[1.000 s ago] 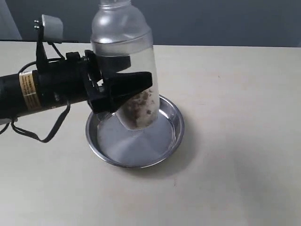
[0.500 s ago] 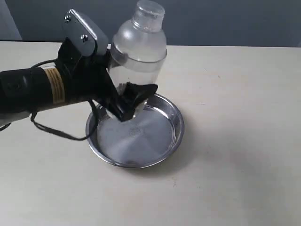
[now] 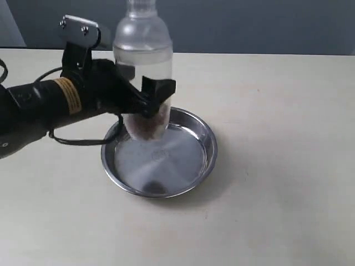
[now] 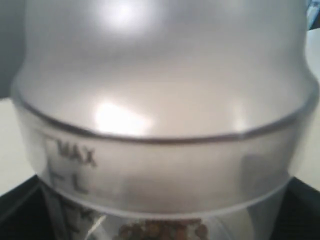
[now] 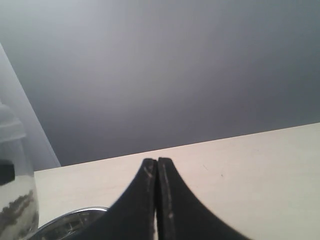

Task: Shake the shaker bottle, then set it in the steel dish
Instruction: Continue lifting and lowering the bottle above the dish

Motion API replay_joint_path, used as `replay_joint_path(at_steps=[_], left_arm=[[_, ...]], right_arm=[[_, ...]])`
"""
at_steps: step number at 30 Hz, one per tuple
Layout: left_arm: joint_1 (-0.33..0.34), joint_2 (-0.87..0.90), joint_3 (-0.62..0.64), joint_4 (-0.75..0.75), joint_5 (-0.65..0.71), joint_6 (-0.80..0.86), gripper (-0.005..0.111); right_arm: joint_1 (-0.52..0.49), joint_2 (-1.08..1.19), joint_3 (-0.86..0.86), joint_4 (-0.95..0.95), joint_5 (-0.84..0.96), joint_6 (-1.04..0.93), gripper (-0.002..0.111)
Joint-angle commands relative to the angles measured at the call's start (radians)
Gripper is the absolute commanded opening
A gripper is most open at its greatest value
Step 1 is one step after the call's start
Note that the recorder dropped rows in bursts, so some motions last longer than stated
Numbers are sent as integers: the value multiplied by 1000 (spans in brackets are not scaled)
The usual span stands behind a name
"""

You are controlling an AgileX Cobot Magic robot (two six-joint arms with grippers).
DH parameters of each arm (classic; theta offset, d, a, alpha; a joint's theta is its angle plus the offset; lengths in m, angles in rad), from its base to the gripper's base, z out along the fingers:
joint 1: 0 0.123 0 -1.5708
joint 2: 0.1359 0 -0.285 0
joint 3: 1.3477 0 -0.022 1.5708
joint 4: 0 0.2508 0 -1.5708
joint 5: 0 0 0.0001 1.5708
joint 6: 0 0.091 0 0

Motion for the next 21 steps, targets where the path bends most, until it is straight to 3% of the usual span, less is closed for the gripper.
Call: replay_joint_path(at_steps=[1,3,4,7,9,11,12,14,15,16,18,19,21], left_arm=[[-27,-64,29,175,-183,-83,0],[-12,14,1,-142,-32,173,0],[5,40,-4,-175,-21,186,0],[24,20,9,73,-46,-83,0],[24,-25,27,291,-170,-267,0],[11,-55,32,319,-218,-232,0],[6,-52,26,259,-177,-122,0],[4,-8,1,-35,-35,132,0],[17,23,-10,-167,1,207,0],[35,42,-15,-202,24,219,0],[50,31,-11,-54,45,63,0],[45,5,0,92,29,-90,0],[29,-50,24,354,-98,-321,0]], right_arm=[[-1,-4,2,1,-5,-4,-1],[-1,-4,2,1,-7,-4,-1],[-1,-4,2,1,-7,-4,-1],[-1,-4,2,1,-3,-4,-1],[-1,-4,2,1,-3,-4,-1],[-1,-4,2,1,-3,-4,-1],[-1,-4,2,1,-3,-4,-1],[-1,-4,2,1,-3,-4,-1],[-1,-4,2,1,-3,-4,-1],[-1,-4,2,1,-3,-4,-1],[-1,-4,2,1,-3,-4,-1],[-1,-4,2,1,-3,-4,-1],[-1,-4,2,1,-3,-4,-1]])
